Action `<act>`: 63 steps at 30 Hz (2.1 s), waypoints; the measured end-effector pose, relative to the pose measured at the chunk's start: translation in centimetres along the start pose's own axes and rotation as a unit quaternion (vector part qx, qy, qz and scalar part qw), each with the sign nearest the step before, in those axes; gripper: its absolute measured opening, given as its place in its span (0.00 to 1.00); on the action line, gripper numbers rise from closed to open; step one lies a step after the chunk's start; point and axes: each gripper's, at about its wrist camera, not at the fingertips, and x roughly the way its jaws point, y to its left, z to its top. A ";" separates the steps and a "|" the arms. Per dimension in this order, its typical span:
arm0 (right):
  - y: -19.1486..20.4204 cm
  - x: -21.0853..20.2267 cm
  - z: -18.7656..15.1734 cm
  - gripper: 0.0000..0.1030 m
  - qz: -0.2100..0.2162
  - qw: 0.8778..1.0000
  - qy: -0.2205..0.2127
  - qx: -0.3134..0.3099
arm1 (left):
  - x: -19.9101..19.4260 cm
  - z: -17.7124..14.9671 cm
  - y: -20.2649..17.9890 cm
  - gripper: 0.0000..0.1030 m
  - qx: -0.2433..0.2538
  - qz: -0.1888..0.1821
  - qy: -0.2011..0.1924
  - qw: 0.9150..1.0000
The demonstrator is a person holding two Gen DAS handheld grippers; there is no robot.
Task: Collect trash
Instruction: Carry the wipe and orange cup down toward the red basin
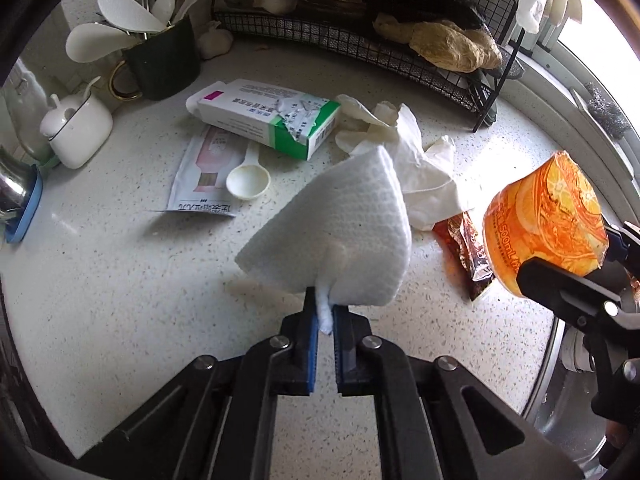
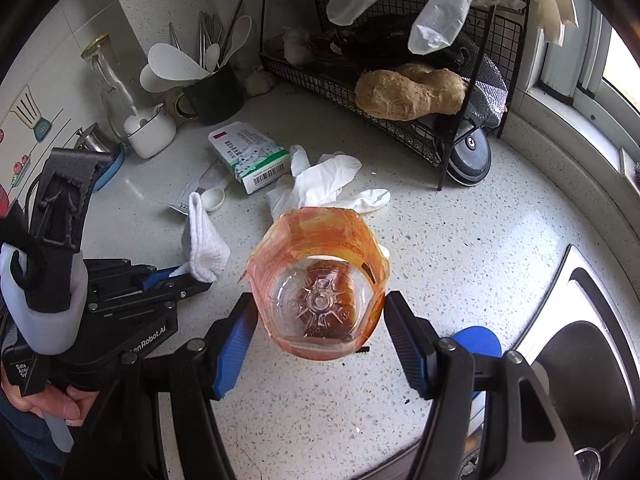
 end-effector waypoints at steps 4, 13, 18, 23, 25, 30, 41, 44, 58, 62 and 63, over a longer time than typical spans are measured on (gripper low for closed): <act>1.8 -1.7 -0.6 0.61 0.007 1.000 -0.010 -0.013 | -3.1 -2.0 0.8 0.05 -0.012 0.002 -0.019 1.000; 7.0 -5.5 -3.1 0.61 0.028 0.998 -0.028 -0.051 | -10.4 -8.3 3.5 0.05 -0.040 0.013 -0.060 0.997; 10.3 -7.8 -5.2 0.61 0.047 0.996 -0.033 -0.070 | -13.4 -12.8 4.6 0.05 -0.063 0.018 -0.078 0.995; 13.1 -9.4 -8.0 0.61 0.064 0.994 -0.034 -0.085 | -16.4 -18.3 5.5 0.05 -0.077 0.027 -0.084 0.993; 14.2 -9.9 -9.1 0.61 0.067 0.993 -0.033 -0.095 | -17.4 -20.5 6.0 0.05 -0.088 0.030 -0.085 0.992; 17.0 -11.5 -12.5 0.61 0.080 0.989 -0.028 -0.121 | -19.7 -26.3 6.8 0.05 -0.110 0.041 -0.082 0.990; 20.2 -12.0 -19.9 0.61 0.095 0.986 -0.001 -0.139 | -20.7 -37.4 7.0 0.05 -0.144 0.048 -0.061 0.987; 20.4 -10.8 -22.0 0.61 0.098 0.985 0.019 -0.139 | -19.5 -39.8 6.9 0.05 -0.150 0.047 -0.048 0.986; 19.6 2.1 -32.1 0.61 0.099 0.978 0.107 -0.149 | -6.5 -49.3 7.4 0.05 -0.184 0.029 0.017 0.982; 18.8 8.3 -35.1 0.61 0.093 0.976 0.132 -0.149 | 0.0 -51.7 8.0 0.05 -0.192 0.024 0.026 0.981; 18.5 10.1 -36.0 0.61 0.090 0.975 0.139 -0.149 | 2.0 -52.4 8.1 0.05 -0.196 0.022 0.032 0.980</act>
